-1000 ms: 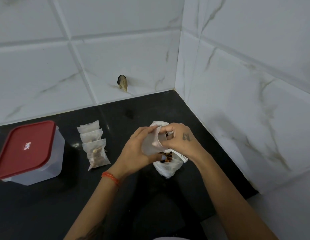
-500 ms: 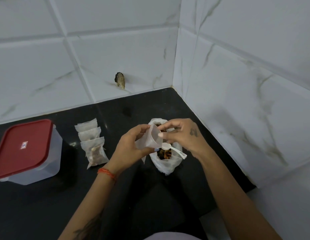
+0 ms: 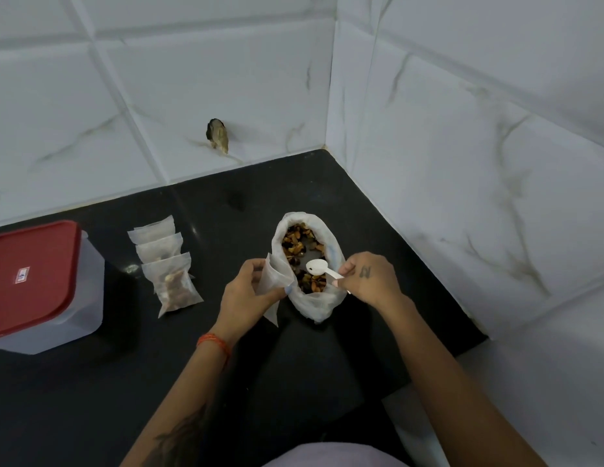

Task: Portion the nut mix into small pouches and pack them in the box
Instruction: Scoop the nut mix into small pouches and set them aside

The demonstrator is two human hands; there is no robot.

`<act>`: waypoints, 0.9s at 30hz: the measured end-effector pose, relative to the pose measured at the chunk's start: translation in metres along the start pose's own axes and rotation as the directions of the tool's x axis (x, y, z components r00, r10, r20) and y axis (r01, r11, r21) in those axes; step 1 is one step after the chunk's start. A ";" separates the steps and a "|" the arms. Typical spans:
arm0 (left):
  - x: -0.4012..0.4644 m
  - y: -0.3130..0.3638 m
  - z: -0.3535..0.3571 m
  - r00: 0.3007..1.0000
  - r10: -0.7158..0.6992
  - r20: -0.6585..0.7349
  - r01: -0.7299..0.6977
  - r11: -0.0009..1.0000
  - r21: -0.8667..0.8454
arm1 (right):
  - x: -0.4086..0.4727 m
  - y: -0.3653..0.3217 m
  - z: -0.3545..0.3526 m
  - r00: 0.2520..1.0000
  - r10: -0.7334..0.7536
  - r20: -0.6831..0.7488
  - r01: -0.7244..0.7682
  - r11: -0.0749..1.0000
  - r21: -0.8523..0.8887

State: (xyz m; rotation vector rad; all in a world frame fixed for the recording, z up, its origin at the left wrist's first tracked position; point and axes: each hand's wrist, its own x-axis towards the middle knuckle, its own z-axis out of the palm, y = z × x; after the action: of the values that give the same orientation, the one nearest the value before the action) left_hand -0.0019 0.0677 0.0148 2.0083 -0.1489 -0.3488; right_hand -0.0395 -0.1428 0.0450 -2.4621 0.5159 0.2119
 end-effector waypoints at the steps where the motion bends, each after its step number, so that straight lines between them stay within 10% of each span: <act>1: -0.001 0.001 0.002 1.000 -0.009 0.008 0.009 1.000 -0.002 | 0.000 -0.001 -0.003 1.000 -0.014 -0.010 0.014 1.000 -0.008; 6: -0.004 0.006 0.006 0.996 -0.084 0.031 0.086 0.994 -0.060 | -0.004 -0.009 -0.008 0.965 -0.197 -0.173 0.164 0.968 -0.189; 14: -0.005 0.005 0.010 0.967 -0.233 0.101 0.252 0.934 -0.252 | 0.007 -0.022 -0.004 0.961 -0.273 -0.040 0.216 0.835 -0.506; 27: -0.009 0.007 0.017 0.937 -0.287 0.200 0.350 0.776 -0.525 | 0.024 -0.015 -0.010 0.992 -0.041 0.123 0.067 0.975 -0.211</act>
State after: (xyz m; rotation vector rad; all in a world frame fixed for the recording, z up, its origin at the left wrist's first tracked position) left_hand -0.0150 0.0526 0.0157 1.4238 0.2153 -0.6421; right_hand -0.0105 -0.1453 0.0550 -2.6497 0.3921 0.4077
